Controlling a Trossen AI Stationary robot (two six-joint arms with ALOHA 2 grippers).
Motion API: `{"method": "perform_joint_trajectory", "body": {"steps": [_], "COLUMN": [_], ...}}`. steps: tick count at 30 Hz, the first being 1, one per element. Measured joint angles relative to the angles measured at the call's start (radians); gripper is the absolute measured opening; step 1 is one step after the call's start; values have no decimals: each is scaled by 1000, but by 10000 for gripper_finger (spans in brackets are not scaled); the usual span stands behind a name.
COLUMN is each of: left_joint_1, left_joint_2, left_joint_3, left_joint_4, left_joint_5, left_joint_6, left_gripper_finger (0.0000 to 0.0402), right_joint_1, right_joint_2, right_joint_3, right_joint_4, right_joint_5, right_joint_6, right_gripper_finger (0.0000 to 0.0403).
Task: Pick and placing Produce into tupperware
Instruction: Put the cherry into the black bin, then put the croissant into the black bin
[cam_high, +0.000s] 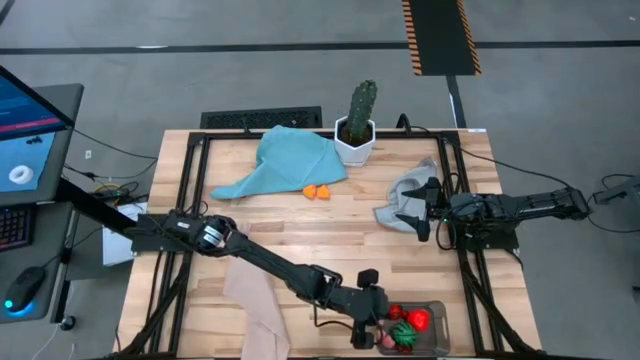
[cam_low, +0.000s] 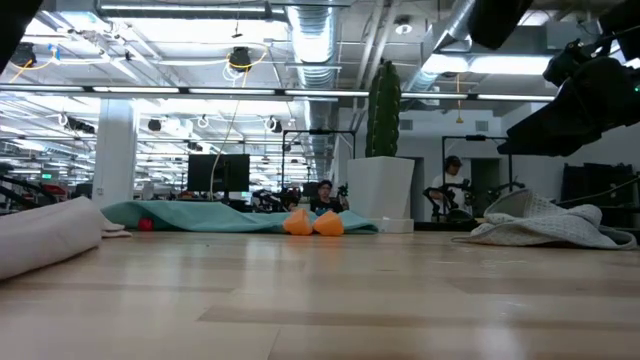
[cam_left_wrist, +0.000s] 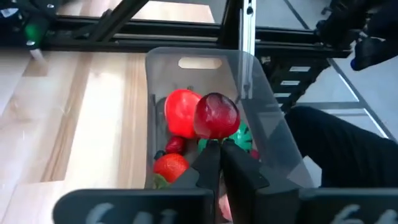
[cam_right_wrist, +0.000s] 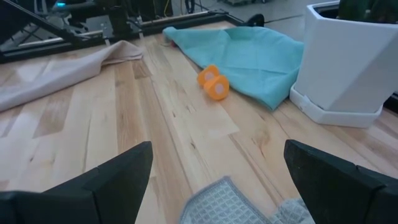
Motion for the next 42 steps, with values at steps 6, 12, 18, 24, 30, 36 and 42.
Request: {"method": "perform_joint_trajectory", "body": {"steps": [6,12,18,24,30,36,42], "left_joint_1": [8,3,37,96,206,281,354], "left_joint_2": [-2,-2,-4,-8,-23,-31,-49], "left_joint_3": [-5,-5,-4,17,114,225,250], "left_joint_4": [9,-26,-168,-362,-681,-860,-996], "left_joint_5": [7,-43,-131,-275,-174,18,7], "left_joint_6": [-20,2,-95,-478,-700,-455,-540], "left_gripper_finger": [40,103,123,84,30,4,1], "right_joint_1": [0,0,0,0,0,0,0], "right_joint_2": [0,0,0,0,0,0,0], "right_joint_3": [0,0,0,0,0,0,0], "right_joint_4": [-1,-1,-1,-1,-1,-1,-1], "right_joint_5": [0,0,0,0,0,0,0], "right_joint_6": [0,0,0,0,0,0,0], "right_gripper_finger": [386,386,386,386,386,386,386]}}
